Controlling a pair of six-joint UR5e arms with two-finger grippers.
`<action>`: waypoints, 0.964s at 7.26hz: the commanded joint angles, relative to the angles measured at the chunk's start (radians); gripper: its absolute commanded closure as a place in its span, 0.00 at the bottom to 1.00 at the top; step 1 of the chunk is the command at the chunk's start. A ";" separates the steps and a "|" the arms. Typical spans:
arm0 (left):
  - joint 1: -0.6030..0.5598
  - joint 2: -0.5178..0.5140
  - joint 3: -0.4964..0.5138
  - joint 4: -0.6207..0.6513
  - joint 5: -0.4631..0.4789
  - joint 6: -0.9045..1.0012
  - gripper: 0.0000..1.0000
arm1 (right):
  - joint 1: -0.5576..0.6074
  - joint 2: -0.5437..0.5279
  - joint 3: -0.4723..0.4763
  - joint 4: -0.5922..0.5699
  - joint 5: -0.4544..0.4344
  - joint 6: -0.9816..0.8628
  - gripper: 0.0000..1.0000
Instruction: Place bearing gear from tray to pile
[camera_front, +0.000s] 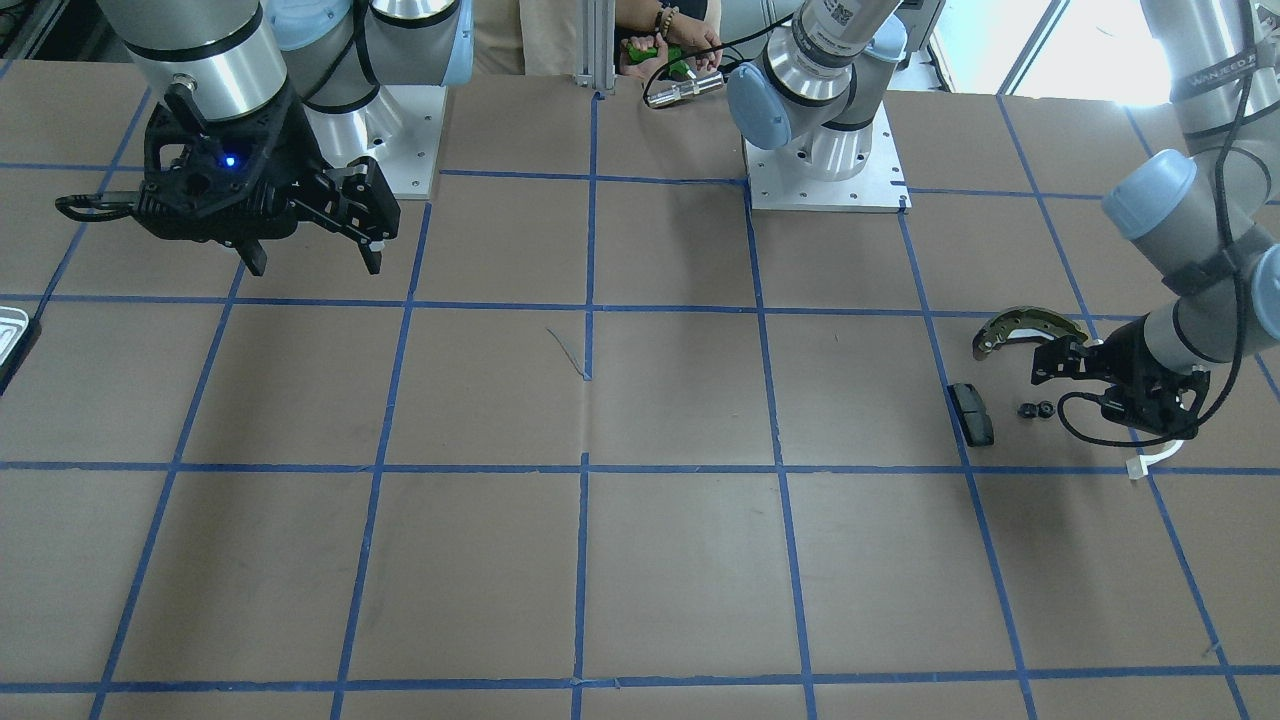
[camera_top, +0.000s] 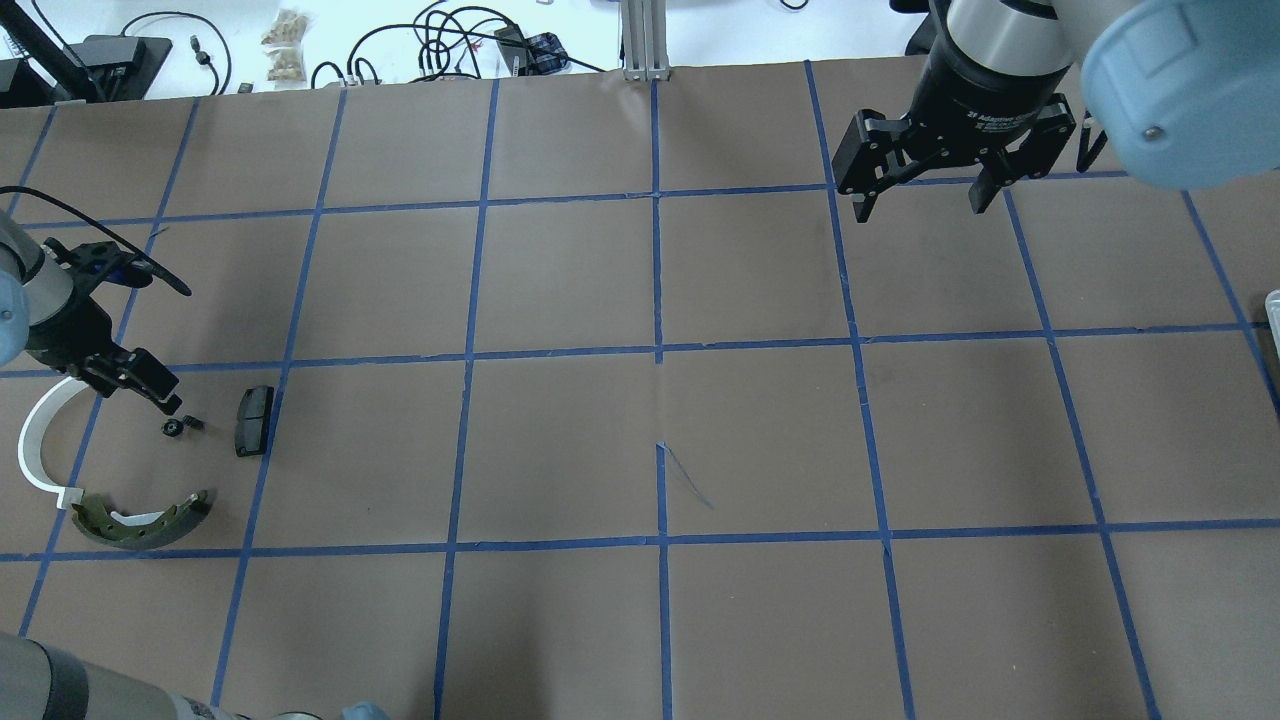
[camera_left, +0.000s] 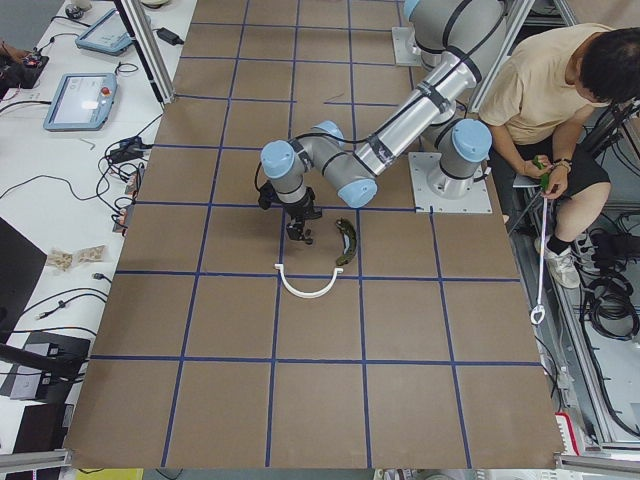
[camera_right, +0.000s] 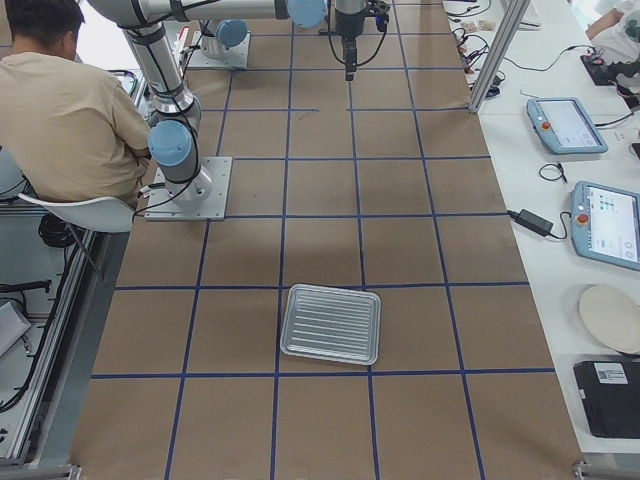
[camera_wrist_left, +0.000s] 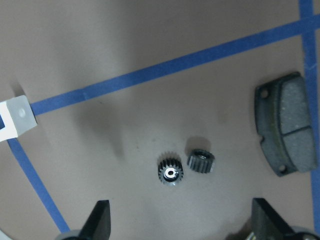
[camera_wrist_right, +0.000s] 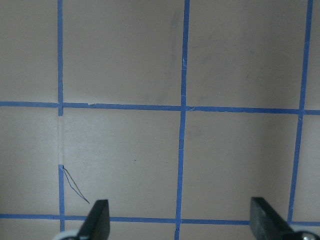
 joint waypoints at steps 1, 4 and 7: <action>-0.081 0.082 -0.004 -0.052 -0.020 -0.081 0.00 | 0.000 0.000 0.000 0.000 0.000 0.000 0.00; -0.261 0.217 0.000 -0.126 -0.121 -0.373 0.00 | 0.002 0.000 0.000 -0.006 0.000 0.000 0.00; -0.481 0.332 0.040 -0.210 -0.155 -0.619 0.00 | 0.000 0.002 0.000 -0.003 -0.002 0.003 0.00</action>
